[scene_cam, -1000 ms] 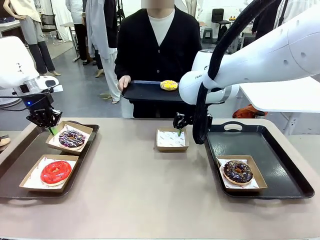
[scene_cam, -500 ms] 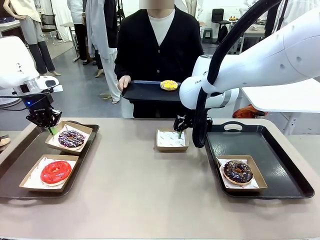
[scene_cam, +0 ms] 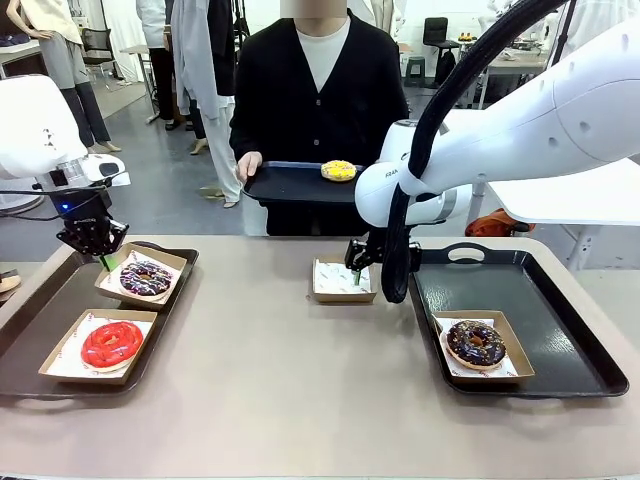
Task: Individually package the donuts and arrange them on the tray.
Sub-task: Place the picked Paper togo box on the Handle tray while simultaneously picking up another Paper togo box from the table with the other hand.
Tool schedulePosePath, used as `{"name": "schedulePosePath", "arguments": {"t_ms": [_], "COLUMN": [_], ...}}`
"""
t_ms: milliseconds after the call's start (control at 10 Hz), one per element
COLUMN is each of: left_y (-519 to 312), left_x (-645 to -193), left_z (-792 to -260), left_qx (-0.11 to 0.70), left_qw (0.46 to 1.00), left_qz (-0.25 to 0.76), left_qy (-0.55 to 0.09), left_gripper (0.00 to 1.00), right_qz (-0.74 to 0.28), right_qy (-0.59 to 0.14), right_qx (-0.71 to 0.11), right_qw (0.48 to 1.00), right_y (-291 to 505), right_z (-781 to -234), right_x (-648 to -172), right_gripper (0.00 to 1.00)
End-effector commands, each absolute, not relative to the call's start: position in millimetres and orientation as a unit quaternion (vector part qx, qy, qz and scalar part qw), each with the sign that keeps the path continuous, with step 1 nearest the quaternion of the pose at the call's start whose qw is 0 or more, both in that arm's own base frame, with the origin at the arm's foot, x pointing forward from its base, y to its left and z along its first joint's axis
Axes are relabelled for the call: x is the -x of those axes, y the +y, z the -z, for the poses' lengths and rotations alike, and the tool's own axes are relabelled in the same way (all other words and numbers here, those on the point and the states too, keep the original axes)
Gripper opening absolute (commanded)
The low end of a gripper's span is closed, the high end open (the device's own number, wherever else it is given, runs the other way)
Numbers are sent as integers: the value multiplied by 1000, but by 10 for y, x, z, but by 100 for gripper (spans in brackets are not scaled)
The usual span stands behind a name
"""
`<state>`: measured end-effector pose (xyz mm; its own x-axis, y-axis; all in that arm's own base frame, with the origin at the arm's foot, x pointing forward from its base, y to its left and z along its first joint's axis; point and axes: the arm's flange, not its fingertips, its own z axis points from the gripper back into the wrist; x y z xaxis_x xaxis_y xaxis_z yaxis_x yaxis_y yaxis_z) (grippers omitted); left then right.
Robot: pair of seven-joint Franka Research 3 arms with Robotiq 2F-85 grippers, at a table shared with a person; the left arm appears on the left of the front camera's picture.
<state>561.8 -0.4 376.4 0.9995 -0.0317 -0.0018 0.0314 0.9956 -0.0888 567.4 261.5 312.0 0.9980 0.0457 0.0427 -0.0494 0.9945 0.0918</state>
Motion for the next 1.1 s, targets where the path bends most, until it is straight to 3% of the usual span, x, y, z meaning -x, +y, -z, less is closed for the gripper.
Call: {"name": "schedulePosePath", "arguments": {"t_ms": [0,1000], "left_y": [-59,-82], "left_x": [-5665,-5696], "left_z": [-3795,-3753], "left_qx": [29,23], "left_qw": [999,1000], "left_qz": [8,-6], "left_qy": [10,8], "left_gripper": [1,1], "right_qz": [-13,-4], "right_qy": [-36,-52], "right_qx": [-24,-23], "right_qw": [999,998], "right_y": [2673,2664], "right_z": [-3112,-3085], "right_x": [-5730,-5739], "right_gripper": [100,100]}}
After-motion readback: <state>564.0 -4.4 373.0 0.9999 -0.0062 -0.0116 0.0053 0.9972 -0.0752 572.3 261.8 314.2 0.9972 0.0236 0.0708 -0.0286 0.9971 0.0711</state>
